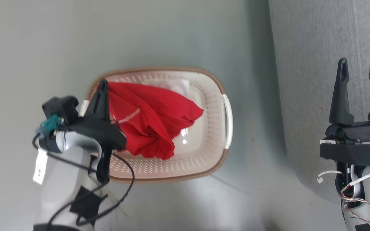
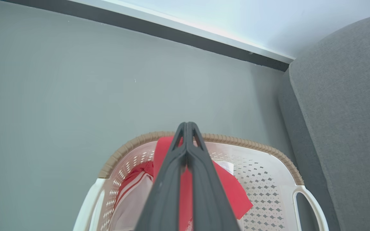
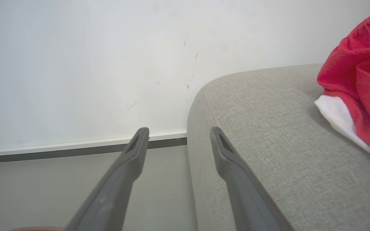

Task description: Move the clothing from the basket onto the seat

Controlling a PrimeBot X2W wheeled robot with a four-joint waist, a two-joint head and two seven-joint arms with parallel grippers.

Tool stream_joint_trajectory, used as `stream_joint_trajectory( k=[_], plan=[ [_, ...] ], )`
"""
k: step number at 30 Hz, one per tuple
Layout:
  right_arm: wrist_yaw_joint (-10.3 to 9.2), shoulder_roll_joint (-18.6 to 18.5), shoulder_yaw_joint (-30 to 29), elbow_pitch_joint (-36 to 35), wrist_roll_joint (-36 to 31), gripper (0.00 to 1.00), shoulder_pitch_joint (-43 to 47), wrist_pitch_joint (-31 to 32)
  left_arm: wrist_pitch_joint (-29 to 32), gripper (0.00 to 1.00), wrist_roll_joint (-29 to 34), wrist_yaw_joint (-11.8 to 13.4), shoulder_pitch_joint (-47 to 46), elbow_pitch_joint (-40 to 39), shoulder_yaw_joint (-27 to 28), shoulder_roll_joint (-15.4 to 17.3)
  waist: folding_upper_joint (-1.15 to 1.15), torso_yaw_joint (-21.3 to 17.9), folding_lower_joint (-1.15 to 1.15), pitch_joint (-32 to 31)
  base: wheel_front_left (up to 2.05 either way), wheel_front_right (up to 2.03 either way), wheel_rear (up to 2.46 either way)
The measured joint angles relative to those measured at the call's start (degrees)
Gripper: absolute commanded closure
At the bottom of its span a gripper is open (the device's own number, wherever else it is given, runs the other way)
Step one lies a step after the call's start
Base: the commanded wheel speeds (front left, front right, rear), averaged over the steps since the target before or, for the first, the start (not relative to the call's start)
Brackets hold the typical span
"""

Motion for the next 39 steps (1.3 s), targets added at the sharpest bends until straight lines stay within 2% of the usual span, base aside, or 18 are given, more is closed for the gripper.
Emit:
stream_joint_trajectory(
  k=[7, 14, 20, 27, 35, 39],
  plan=[
    [0.12, -0.62, -0.41, 2.11, -0.1, 0.0, 2.26, 0.01, -0.29, 1.0, 0.19, -0.63, 6.97, -7.15, 0.03, 0.46, -0.01, 2.43, 0.0, -5.89, 0.0, 0.0, 0.0],
    [1.23, -0.67, 0.78, 4.25, -0.86, 0.0, 4.4, 0.01, -0.31, 1.0, 0.94, -0.63, 13.89, -16.45, 0.13, 1.22, -0.01, 4.06, 0.0, -12.01, 0.0, 0.0, 0.0],
    [3.15, 0.43, 6.0, 6.17, -3.22, 0.0, 4.69, 0.01, -0.31, 1.0, 1.7, 0.02, 19.86, -24.91, 0.62, 2.52, -0.01, 4.67, 0.0, -17.3, 0.0, 0.0, 0.0],
    [4.19, 0.51, 9.87, 8.26, -4.24, 0.0, 7.89, 0.02, -0.32, 1.0, 2.03, 1.76, 27.79, -33.3, 1.49, 3.22, -0.01, 4.56, 0.0, -23.43, 0.0, 0.0, 0.0],
    [6.42, 0.21, 19.74, 11.06, -6.86, 0.0, 8.2, 0.48, 1.67, 1.0, 4.56, 2.5, 33.03, -43.03, -0.92, 4.8, -0.02, 4.26, 0.0, -30.37, 0.0, 0.0, 0.0],
    [6.62, -1.01, 24.48, 11.83, -7.27, 0.0, 8.29, 1.03, 4.27, 1.0, 5.14, 2.89, 33.48, -46.53, -2.64, 5.23, -0.02, 4.37, 0.0, -33.8, 0.0, 0.0, 0.0]
  ],
)
